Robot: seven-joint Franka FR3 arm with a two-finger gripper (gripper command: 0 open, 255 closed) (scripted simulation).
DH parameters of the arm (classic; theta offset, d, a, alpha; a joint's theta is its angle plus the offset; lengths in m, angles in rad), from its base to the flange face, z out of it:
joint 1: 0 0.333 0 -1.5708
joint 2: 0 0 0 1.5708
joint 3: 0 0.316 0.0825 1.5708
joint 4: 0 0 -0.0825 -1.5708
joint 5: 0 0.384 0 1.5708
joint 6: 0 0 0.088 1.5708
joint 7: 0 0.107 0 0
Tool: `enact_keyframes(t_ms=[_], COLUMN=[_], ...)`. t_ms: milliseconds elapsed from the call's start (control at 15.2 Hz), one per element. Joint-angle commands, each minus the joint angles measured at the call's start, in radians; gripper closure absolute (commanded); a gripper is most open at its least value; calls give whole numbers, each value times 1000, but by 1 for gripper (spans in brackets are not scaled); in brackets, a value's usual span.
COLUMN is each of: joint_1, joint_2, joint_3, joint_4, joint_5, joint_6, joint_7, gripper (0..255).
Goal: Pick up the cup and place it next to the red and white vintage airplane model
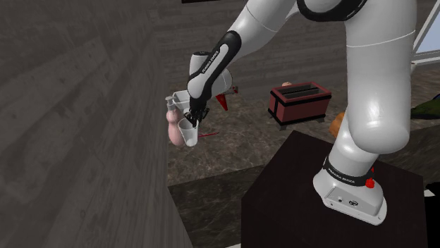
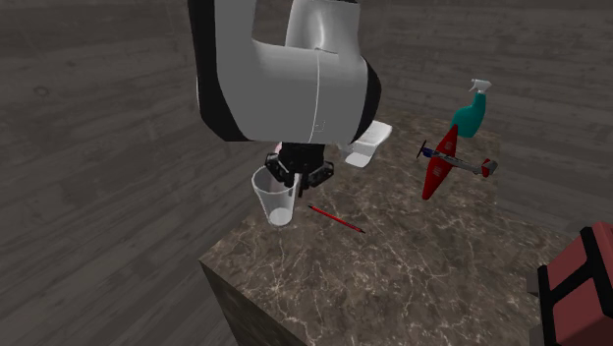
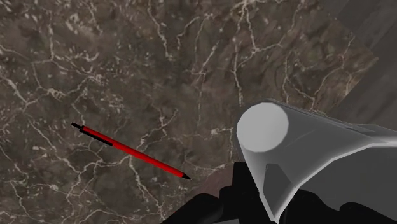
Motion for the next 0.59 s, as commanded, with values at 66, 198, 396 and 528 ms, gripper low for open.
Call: enact_keyframes(t_ms=[66, 198, 396, 528], joint_1=[2, 4, 5, 6], joint_2=[-32, -52, -81, -99], joint_3=[-5, -7, -11, -13], joint_4=[3, 6, 12, 18], joint_5=[-8, -14, -22, -27], joint_6=[-35, -58, -93, -116], joint_7=[9, 14, 23, 29], gripper=[255, 255, 255, 255])
